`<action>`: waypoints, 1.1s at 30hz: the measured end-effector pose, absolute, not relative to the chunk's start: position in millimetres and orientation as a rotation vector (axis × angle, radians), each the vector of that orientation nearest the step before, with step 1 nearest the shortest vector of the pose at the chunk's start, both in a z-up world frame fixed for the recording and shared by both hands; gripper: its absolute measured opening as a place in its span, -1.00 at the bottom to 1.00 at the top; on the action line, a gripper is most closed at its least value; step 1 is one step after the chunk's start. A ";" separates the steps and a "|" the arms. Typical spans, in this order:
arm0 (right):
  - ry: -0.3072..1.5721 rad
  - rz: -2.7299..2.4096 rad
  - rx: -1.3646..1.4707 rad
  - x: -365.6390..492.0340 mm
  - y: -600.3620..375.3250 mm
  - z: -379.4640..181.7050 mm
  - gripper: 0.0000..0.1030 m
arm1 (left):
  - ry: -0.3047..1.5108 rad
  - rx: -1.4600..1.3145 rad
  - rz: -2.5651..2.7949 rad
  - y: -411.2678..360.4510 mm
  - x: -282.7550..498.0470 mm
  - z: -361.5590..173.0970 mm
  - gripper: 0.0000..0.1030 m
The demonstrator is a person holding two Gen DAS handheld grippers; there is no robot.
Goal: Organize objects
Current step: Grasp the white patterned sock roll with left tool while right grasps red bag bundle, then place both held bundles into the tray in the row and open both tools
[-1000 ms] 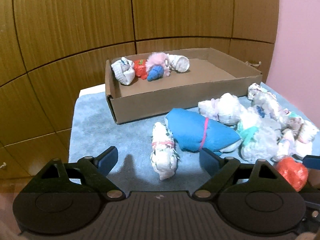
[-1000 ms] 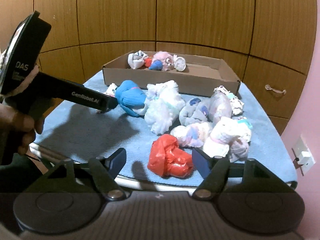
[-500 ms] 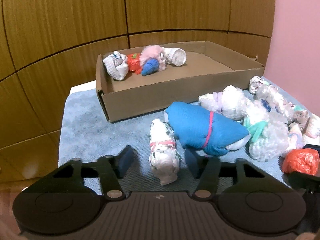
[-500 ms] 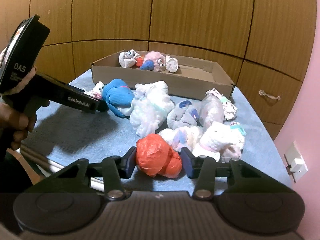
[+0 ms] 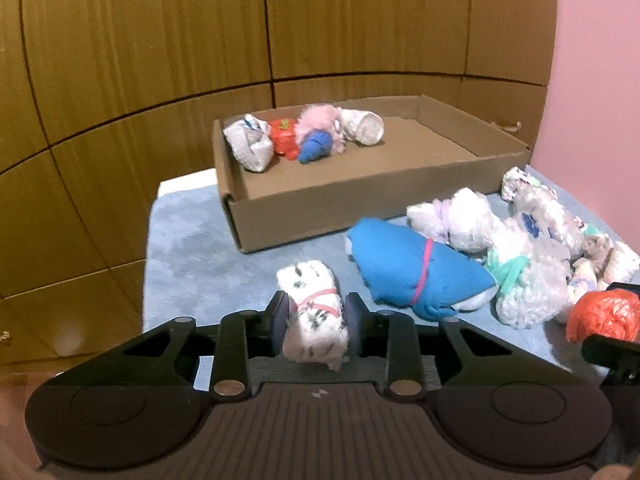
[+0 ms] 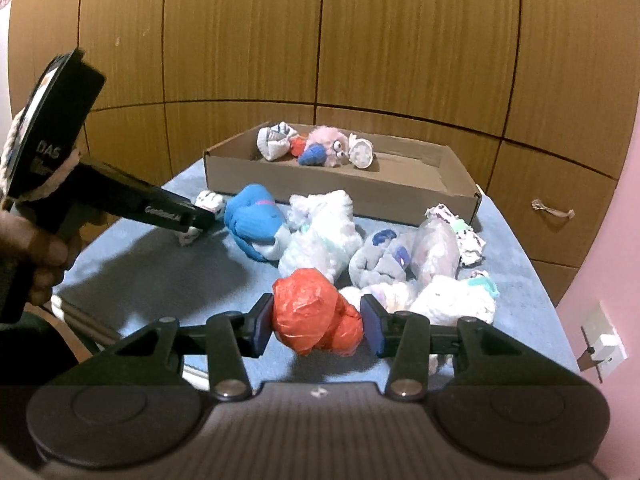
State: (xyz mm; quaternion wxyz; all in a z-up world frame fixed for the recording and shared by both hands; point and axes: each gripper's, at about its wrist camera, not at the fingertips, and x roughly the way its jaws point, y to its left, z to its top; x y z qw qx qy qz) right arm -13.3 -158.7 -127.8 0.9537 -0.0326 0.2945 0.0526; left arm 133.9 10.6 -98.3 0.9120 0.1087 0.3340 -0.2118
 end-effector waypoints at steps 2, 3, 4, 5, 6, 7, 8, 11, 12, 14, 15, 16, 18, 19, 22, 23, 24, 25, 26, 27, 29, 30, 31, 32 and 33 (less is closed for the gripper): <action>0.592 0.114 -0.047 -12.2 -161.8 -121.8 -0.18 | 0.684 0.221 -0.426 13.6 133.4 -92.8 -0.30; 0.586 0.118 -0.040 -11.9 -162.7 -118.3 -0.18 | 0.679 0.221 -0.426 14.9 133.0 -89.7 -0.30; 0.582 0.120 -0.034 -11.4 -163.7 -115.0 -0.18 | 0.674 0.219 -0.426 15.7 133.1 -86.4 -0.30; 0.574 0.121 -0.025 -10.9 -165.4 -110.8 -0.18 | 0.671 0.216 -0.425 16.3 133.3 -83.3 -0.30; 0.568 0.125 -0.020 -9.9 -167.1 -106.9 -0.18 | 0.668 0.213 -0.426 16.8 133.7 -80.8 -0.31; 0.561 0.127 -0.017 -8.4 -168.9 -103.5 -0.18 | 0.664 0.212 -0.428 16.9 134.4 -78.6 -0.31; 0.555 0.127 -0.016 -6.8 -170.4 -101.0 -0.18 | 0.661 0.215 -0.427 16.2 135.1 -77.4 -0.32; 0.549 0.119 -0.018 -2.3 -173.1 -99.5 -0.18 | 0.670 0.211 -0.418 17.6 137.5 -80.5 -0.32; 0.554 0.122 -0.015 -1.4 -173.8 -100.4 -0.18 | 0.677 0.203 -0.412 19.0 137.6 -83.0 -0.31; 0.561 0.126 -0.021 -2.2 -172.5 -103.1 -0.18 | 0.695 0.198 -0.403 21.4 137.0 -88.9 -0.26; 0.568 0.129 -0.021 -2.7 -171.1 -105.1 -0.18 | 0.709 0.195 -0.405 22.0 137.7 -92.9 -0.19; 0.572 0.132 -0.020 -3.9 -169.0 -107.1 -0.18 | 0.716 0.186 -0.411 22.6 138.4 -95.3 -0.12; 0.579 0.134 -0.021 -4.7 -166.7 -109.0 -0.18 | 0.728 0.177 -0.414 20.6 140.5 -100.3 -0.05; 0.583 0.138 -0.019 -4.6 -166.2 -109.9 -0.18 | 0.732 0.178 -0.412 18.2 142.4 -102.4 -0.01; 0.586 0.139 -0.025 -3.6 -166.1 -109.8 -0.18 | 0.743 0.184 -0.413 12.5 146.2 -108.7 -0.08; 0.585 0.137 -0.026 -4.4 -166.3 -108.8 -0.18 | 0.754 0.183 -0.417 11.2 147.6 -111.7 -0.11; 0.585 0.137 -0.030 -3.9 -166.9 -108.2 -0.18 | 0.750 0.181 -0.421 10.3 146.9 -113.4 -0.16; 0.585 0.137 -0.031 -3.2 -168.3 -107.4 -0.18 | 0.743 0.184 -0.424 9.8 146.5 -113.9 -0.28; 0.583 0.136 -0.027 -2.5 -168.9 -106.5 -0.18 | 0.742 0.182 -0.426 9.7 146.6 -113.7 -0.35; 0.585 0.138 -0.021 -0.9 -170.7 -105.2 -0.18 | 0.744 0.179 -0.419 9.5 146.7 -112.5 -0.38; 0.584 0.147 -0.005 1.8 -176.3 -99.7 -0.18 | 0.737 0.180 -0.409 10.0 146.2 -106.8 -0.38; 0.581 0.150 0.002 2.8 -179.1 -96.4 -0.18 | 0.725 0.186 -0.408 10.0 145.2 -101.5 -0.39; 0.579 0.155 0.016 5.2 -183.8 -91.0 -0.18 | 0.714 0.187 -0.407 10.9 144.4 -94.0 -0.39; 0.576 0.163 0.034 8.0 -188.8 -85.7 -0.18 | 0.703 0.185 -0.409 11.6 144.3 -86.2 -0.39; 0.570 0.169 0.049 11.7 -195.3 -77.9 -0.18 | 0.690 0.187 -0.411 11.6 144.2 -77.5 -0.39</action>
